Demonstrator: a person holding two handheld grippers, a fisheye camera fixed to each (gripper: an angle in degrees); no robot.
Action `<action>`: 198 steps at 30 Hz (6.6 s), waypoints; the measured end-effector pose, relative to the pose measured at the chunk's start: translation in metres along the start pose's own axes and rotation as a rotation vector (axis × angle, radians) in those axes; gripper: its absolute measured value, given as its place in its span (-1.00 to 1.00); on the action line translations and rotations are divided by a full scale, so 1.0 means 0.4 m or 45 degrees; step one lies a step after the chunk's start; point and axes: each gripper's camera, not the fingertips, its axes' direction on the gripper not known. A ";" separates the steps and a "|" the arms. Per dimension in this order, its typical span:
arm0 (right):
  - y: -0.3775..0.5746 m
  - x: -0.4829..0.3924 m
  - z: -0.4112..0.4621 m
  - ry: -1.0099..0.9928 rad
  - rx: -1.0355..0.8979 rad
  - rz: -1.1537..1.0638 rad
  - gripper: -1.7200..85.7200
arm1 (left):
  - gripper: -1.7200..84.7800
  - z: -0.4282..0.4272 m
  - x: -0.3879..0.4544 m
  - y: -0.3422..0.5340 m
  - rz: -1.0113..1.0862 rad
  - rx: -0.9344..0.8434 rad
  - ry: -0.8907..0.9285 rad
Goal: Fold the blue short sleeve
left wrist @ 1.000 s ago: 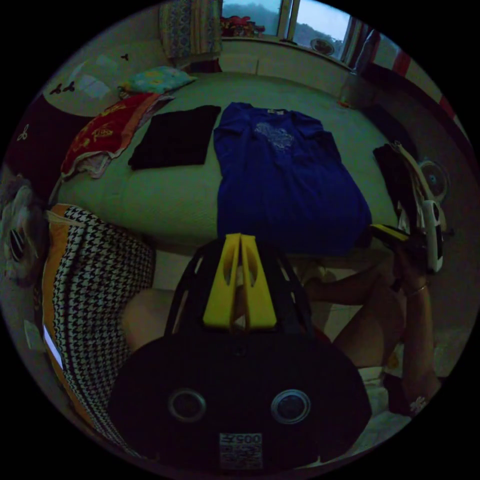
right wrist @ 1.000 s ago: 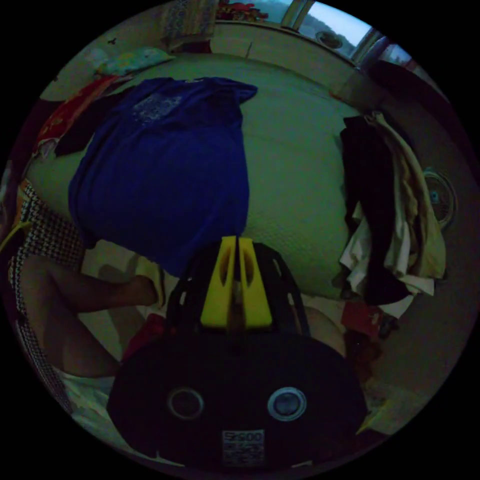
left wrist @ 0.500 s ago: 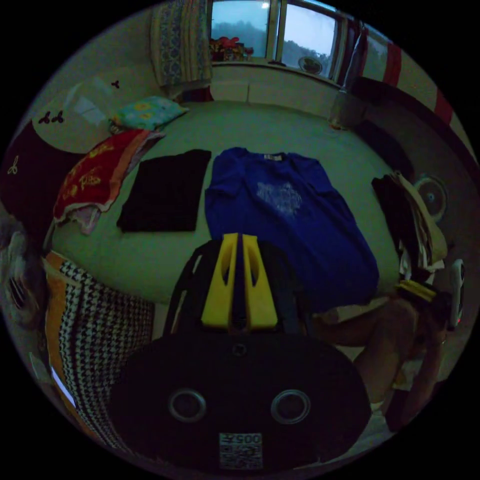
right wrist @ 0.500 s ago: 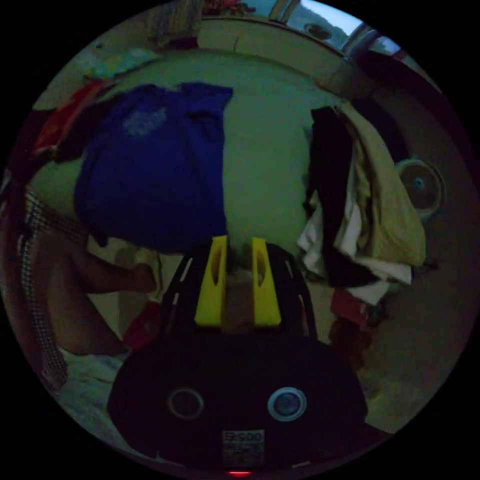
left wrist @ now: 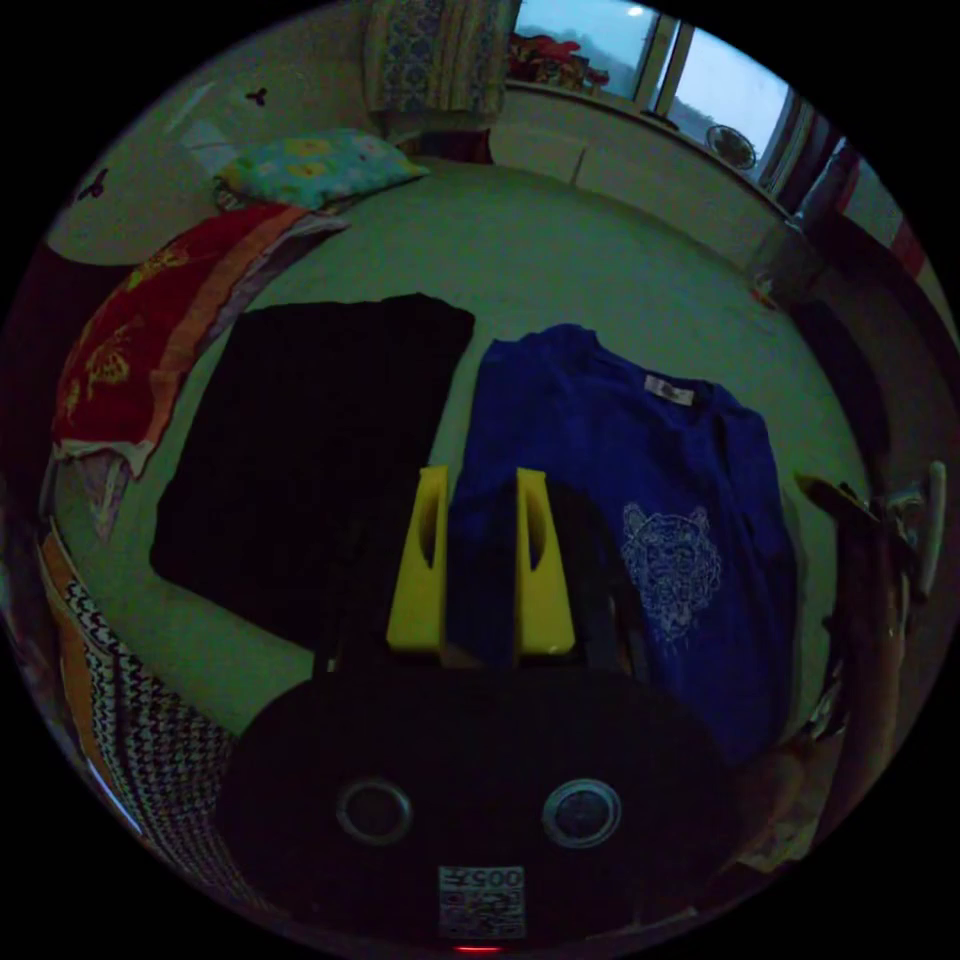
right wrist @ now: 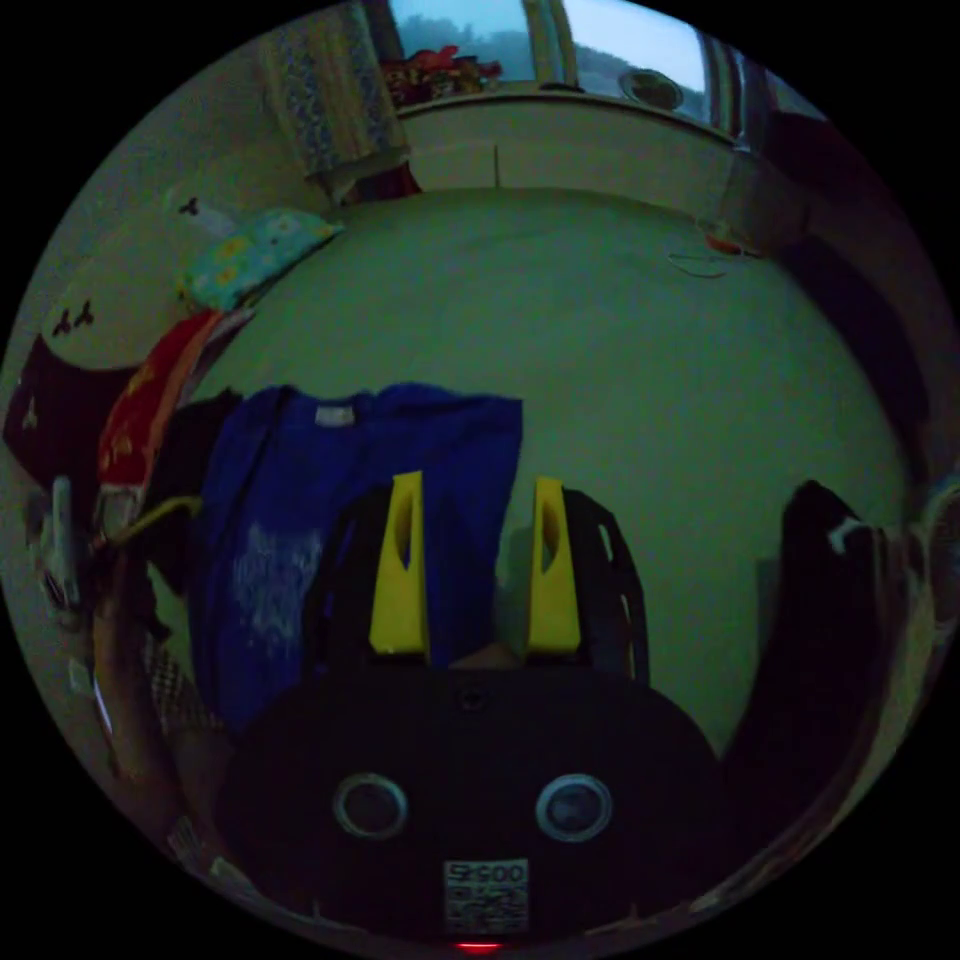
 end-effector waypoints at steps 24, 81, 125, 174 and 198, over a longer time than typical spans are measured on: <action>-0.708 -0.162 0.524 0.612 -0.074 -0.003 -0.86 | -0.79 0.369 -0.099 -0.403 0.036 0.137 0.057; -0.962 -1.528 1.323 -0.054 -0.130 -0.898 -0.77 | -0.80 0.922 -0.300 -0.696 0.105 0.043 0.157; -0.745 -0.344 0.862 0.397 -0.121 -0.433 -0.95 | -0.82 0.899 0.112 -0.645 0.185 0.038 0.174; -0.012 0.406 -0.480 0.241 -0.059 -0.231 -0.83 | -0.79 0.437 0.410 -0.181 0.267 0.061 0.141; 1.073 0.315 -0.951 0.351 -0.197 -0.106 -0.78 | -0.65 0.097 0.387 0.671 0.236 -0.198 0.000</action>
